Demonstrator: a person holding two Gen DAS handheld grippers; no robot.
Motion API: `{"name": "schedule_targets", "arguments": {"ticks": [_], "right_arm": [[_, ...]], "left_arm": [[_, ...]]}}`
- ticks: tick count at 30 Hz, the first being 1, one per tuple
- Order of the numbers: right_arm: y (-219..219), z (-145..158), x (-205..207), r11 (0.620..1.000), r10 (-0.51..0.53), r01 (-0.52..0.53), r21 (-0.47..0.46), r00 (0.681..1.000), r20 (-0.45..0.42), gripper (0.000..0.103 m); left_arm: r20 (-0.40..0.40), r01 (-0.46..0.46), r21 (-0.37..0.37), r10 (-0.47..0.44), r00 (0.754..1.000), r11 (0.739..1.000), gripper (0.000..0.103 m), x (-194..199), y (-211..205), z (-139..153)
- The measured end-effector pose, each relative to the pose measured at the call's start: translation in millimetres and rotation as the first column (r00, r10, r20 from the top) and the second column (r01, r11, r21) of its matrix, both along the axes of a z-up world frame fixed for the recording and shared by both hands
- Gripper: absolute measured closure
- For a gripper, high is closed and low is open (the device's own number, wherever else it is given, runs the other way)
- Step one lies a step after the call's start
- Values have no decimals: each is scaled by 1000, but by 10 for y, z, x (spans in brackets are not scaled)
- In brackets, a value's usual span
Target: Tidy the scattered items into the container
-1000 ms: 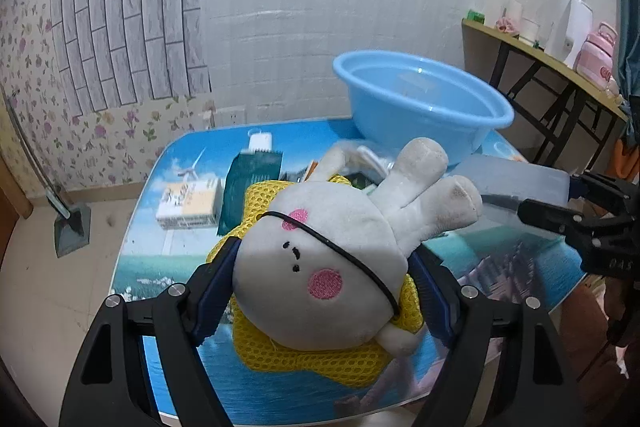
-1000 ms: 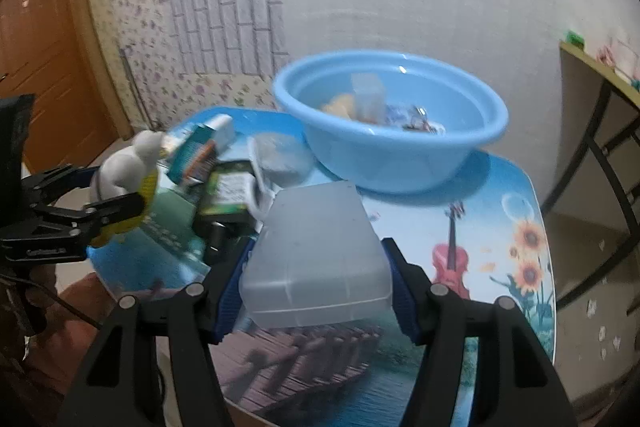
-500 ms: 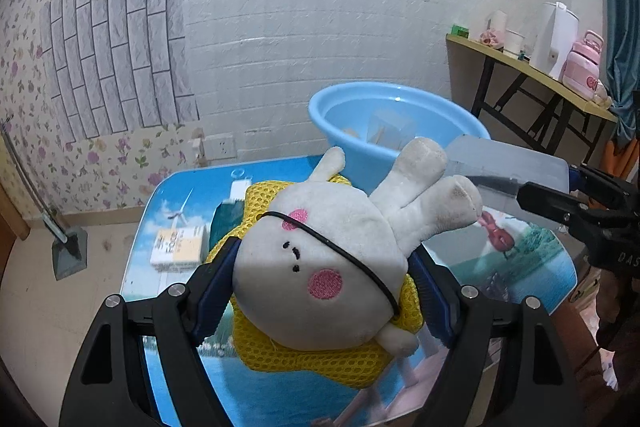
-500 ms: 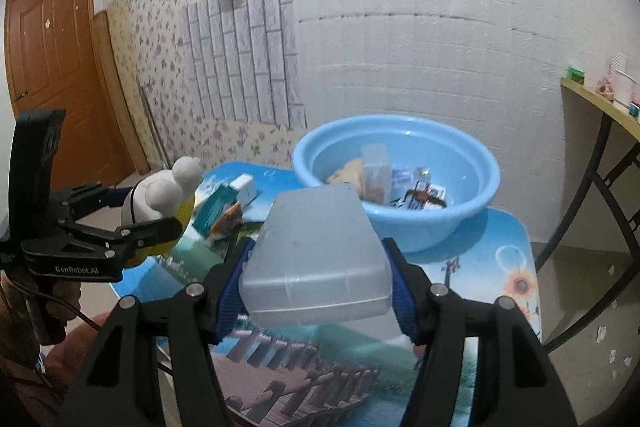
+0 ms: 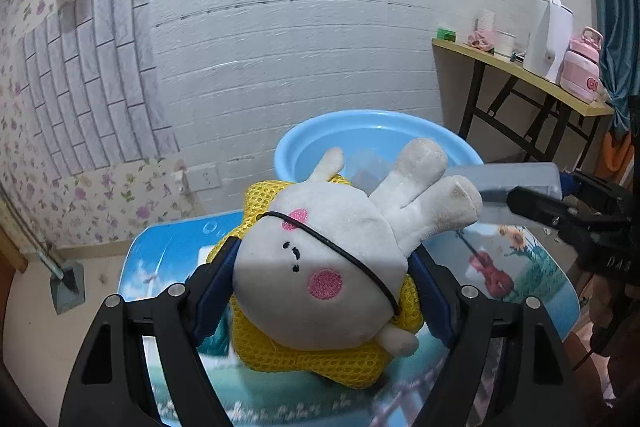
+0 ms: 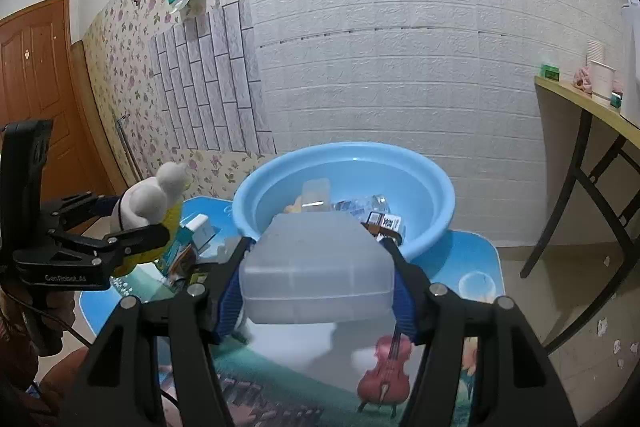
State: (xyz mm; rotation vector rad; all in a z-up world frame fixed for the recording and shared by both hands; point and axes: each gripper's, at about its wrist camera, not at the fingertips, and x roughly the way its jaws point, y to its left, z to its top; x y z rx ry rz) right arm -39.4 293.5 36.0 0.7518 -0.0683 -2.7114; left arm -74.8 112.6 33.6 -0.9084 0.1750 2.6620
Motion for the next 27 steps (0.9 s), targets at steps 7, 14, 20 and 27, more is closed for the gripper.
{"name": "schedule_targets", "arguments": {"ticks": [7, 14, 20, 27], "right_arm": [[107, -105, -285, 1000, 4, -3, -28, 1000, 20, 42], [206, -190, -544, 999, 1, 0, -53, 1000, 31, 42], [296, -266, -763, 998, -9, 12, -68, 999, 39, 43], [331, -344, -965, 998, -24, 29, -60, 997, 74, 42]], "left_arm": [[17, 49, -27, -48, 999, 998, 23, -329, 306, -43], [23, 77, -46, -76, 997, 996, 22, -632, 535, -70], [29, 101, -66, -99, 995, 993, 22, -842, 728, -130], [60, 107, -81, -103, 993, 991, 18, -977, 829, -187]]}}
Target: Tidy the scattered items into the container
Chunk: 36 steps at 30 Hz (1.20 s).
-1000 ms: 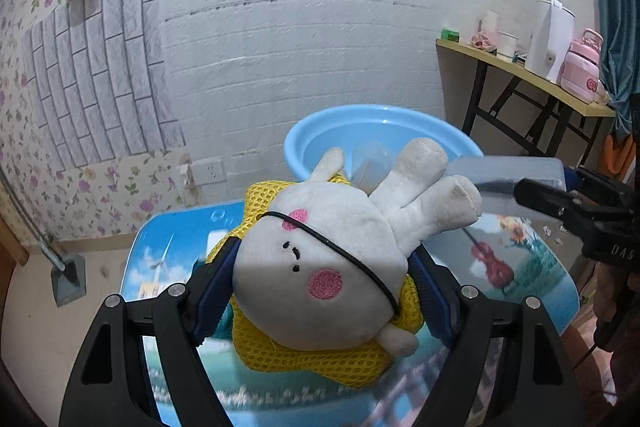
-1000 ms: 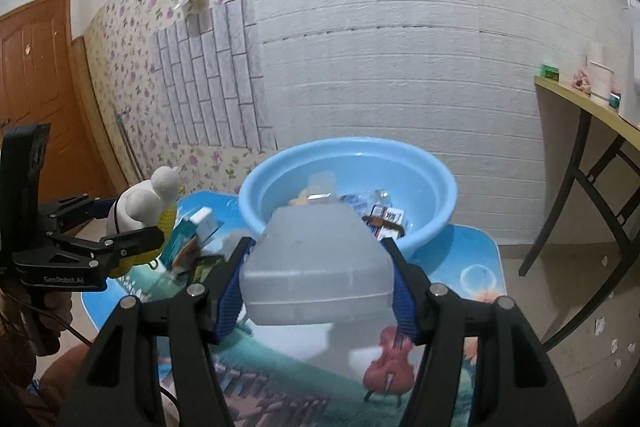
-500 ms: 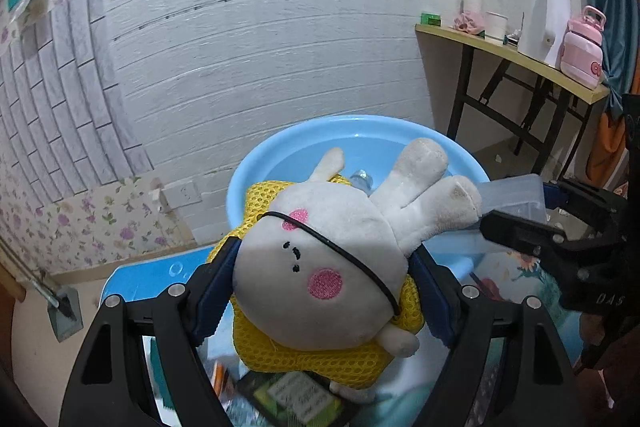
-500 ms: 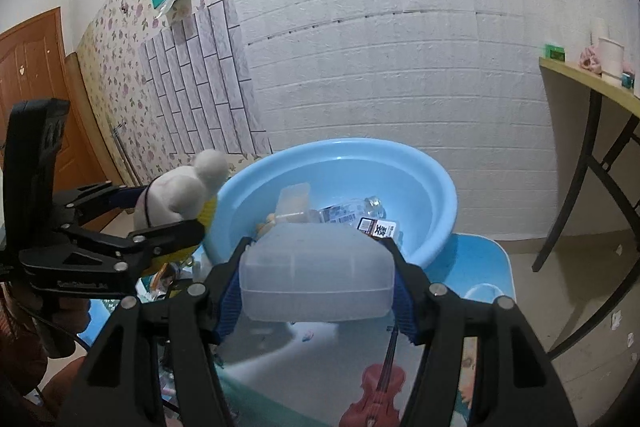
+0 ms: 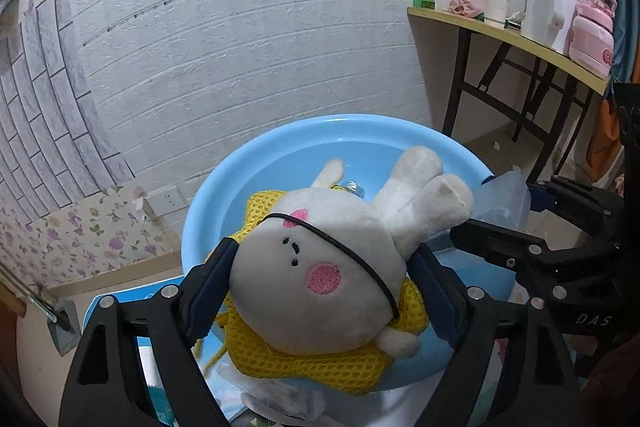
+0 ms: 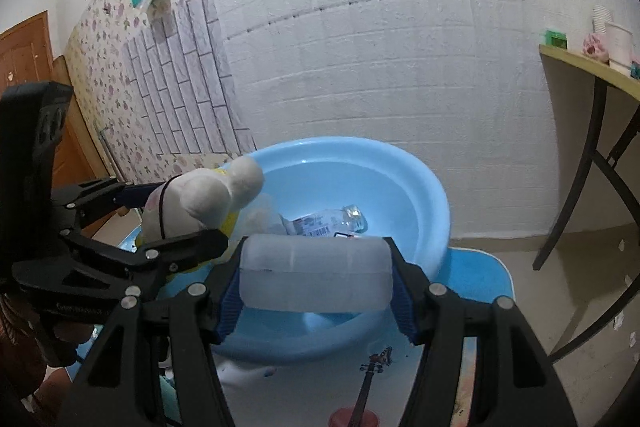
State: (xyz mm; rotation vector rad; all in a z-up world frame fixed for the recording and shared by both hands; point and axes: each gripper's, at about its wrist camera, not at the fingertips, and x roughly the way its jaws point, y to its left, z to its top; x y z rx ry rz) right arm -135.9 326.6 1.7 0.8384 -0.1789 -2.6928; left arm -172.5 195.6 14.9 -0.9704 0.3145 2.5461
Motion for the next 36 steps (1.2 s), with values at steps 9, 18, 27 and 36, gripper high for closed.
{"name": "schedule_targets", "arguments": {"ticks": [9, 18, 27, 36], "right_arm": [[2, 60, 35, 998, -36, 33, 53, 997, 62, 32], [-16, 147, 460, 993, -114, 113, 28, 992, 50, 28], [-252, 89, 691, 992, -121, 119, 28, 989, 87, 28], [-494, -55, 846, 990, -124, 115, 75, 984, 130, 28]], "left_arm": [[-37, -5, 72, 8, 999, 997, 6, 205, -124, 93], [-66, -41, 84, 46, 997, 996, 6, 753, -425, 94], [-57, -142, 106, 148, 987, 984, 6, 1171, -1063, 57], [11, -263, 111, 264, 964, 958, 6, 1325, -1684, -237]]}}
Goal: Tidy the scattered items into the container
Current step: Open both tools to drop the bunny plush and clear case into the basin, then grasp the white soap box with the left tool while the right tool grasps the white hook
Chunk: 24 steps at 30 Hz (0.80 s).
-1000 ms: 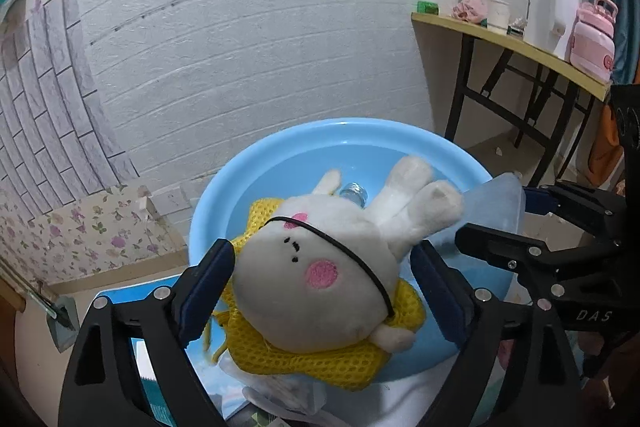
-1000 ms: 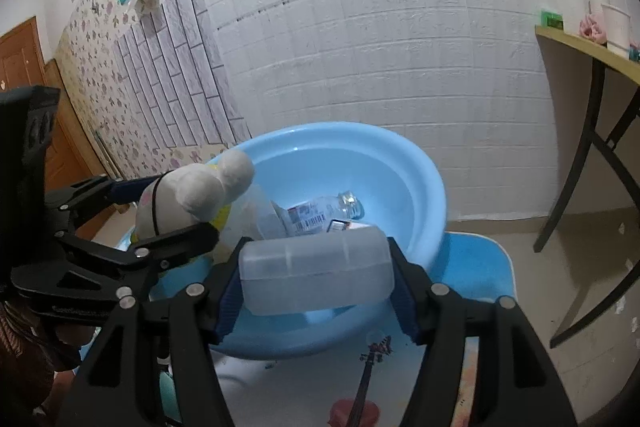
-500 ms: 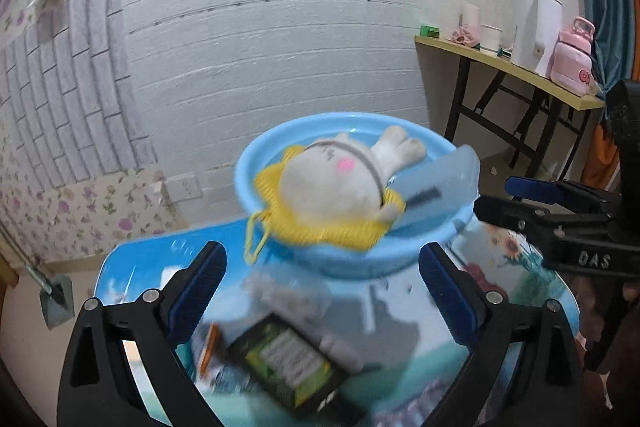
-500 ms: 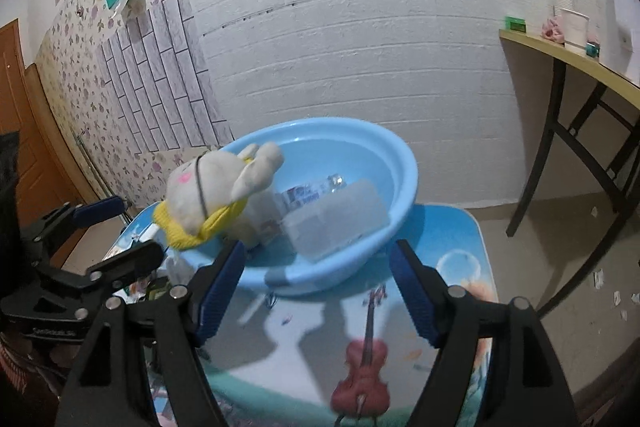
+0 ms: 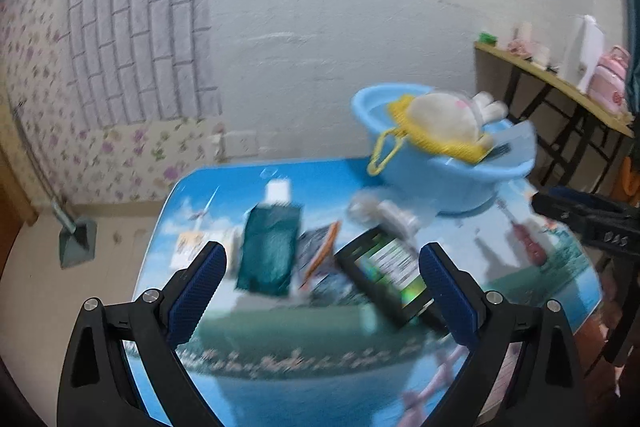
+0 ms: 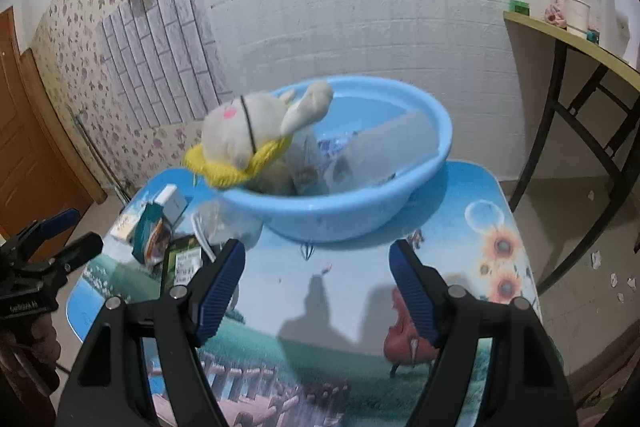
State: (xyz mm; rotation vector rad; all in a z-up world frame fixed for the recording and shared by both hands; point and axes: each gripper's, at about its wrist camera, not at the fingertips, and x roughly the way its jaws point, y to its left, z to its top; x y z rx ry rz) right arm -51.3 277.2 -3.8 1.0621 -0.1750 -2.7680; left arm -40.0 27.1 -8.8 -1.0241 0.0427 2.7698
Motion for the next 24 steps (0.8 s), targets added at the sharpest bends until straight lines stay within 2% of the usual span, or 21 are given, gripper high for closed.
{"name": "schedule_targets", "arguments": {"ticks": [3, 8, 10, 12, 24], "right_arm": [[-49, -78, 20, 1000, 0, 0, 4, 1000, 15, 28], [-140, -131, 23, 999, 37, -37, -3, 999, 25, 29], [-182, -134, 27, 999, 41, -41, 0, 999, 16, 33], [-229, -148, 12, 998, 55, -55, -21, 998, 22, 43], [-691, -266, -42, 983, 184, -183, -21, 981, 62, 52]], "left_arm": [[35, -19, -22, 20, 999, 1000, 6, -11, -52, -116], [47, -46, -10, 47, 998, 999, 6, 1, -194, -191], [58, -59, -26, 61, 996, 998, 6, -15, -245, -237], [67, -68, -39, 71, 995, 997, 6, -32, -272, -263], [94, -154, -42, 158, 983, 987, 6, -270, -735, -361]]}}
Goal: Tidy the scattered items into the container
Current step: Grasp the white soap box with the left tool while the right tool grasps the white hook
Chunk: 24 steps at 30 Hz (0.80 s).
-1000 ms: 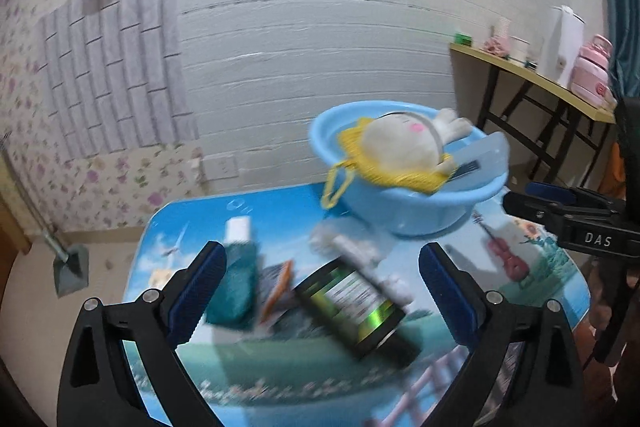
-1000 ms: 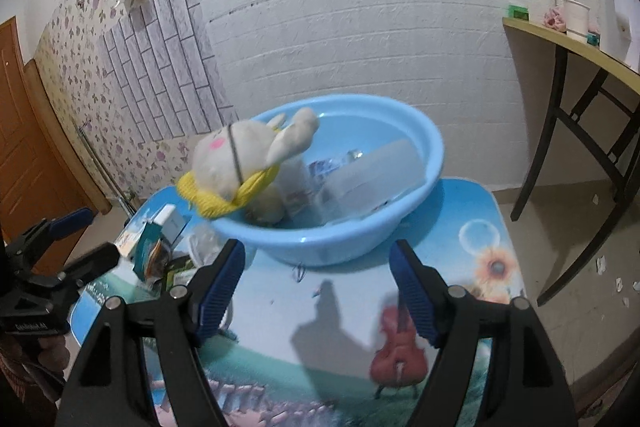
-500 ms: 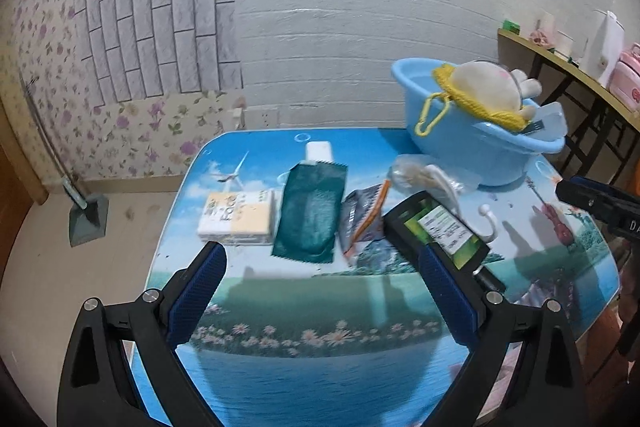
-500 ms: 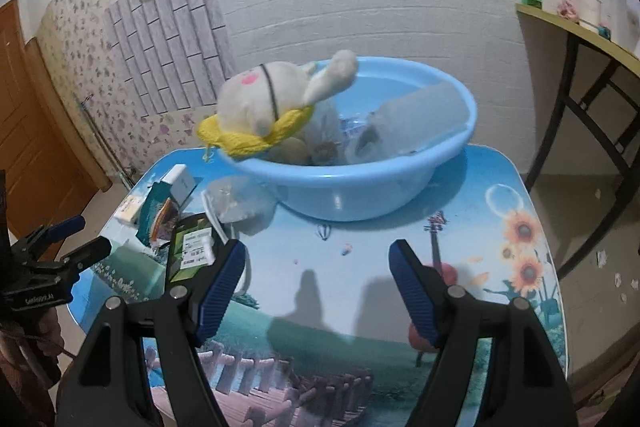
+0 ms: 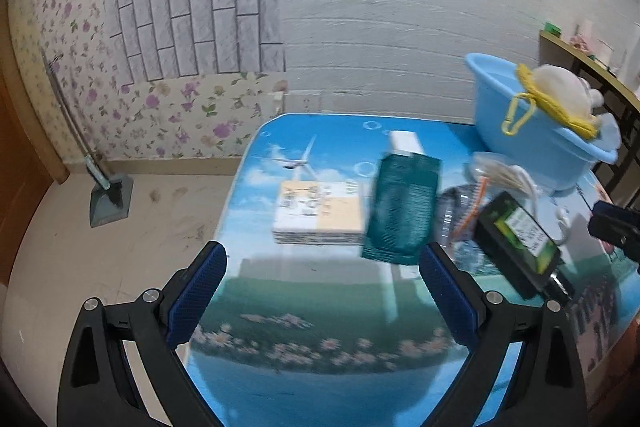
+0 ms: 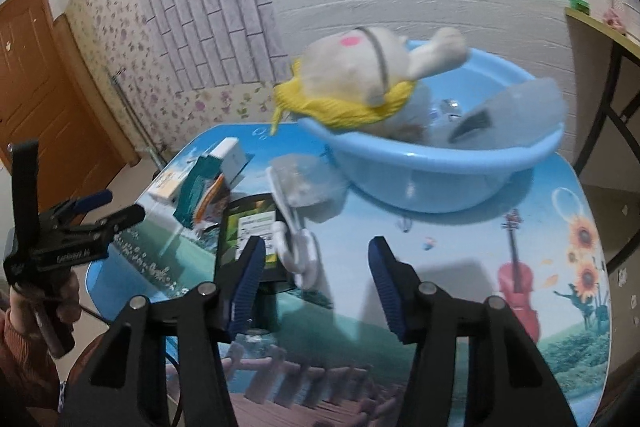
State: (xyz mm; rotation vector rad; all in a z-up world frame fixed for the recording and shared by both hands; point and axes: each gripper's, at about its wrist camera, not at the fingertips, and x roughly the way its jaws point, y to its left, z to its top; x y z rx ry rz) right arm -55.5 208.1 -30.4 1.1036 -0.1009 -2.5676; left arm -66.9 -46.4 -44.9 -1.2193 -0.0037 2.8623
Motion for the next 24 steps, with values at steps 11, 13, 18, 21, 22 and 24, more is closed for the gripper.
{"name": "schedule_targets", "arguments": {"ticks": [11, 13, 18, 21, 22, 24], "right_arm": [[-244, -183, -147, 997, 52, -55, 49, 997, 59, 72], [-258, -221, -182, 997, 53, -57, 57, 996, 75, 79], [-293, -257, -236, 996, 60, -66, 58, 994, 91, 91], [-309, -249, -250, 995, 70, -76, 58, 993, 97, 92], [-314, -247, -247, 995, 72, -79, 61, 993, 97, 92], [-308, -244, -234, 995, 71, -77, 65, 993, 93, 92]], "left_arm": [[42, 9, -7, -9, 999, 1000, 6, -340, -97, -175], [62, 18, -10, -18, 998, 1000, 6, -400, -100, -225], [88, 38, 6, -38, 995, 999, 9, -502, -118, -287], [96, 90, -2, -89, 991, 996, 38, -516, -65, -295], [103, 99, -5, -98, 990, 995, 41, -513, -35, -307], [96, 97, -27, -94, 991, 995, 41, -489, -9, -296]]}}
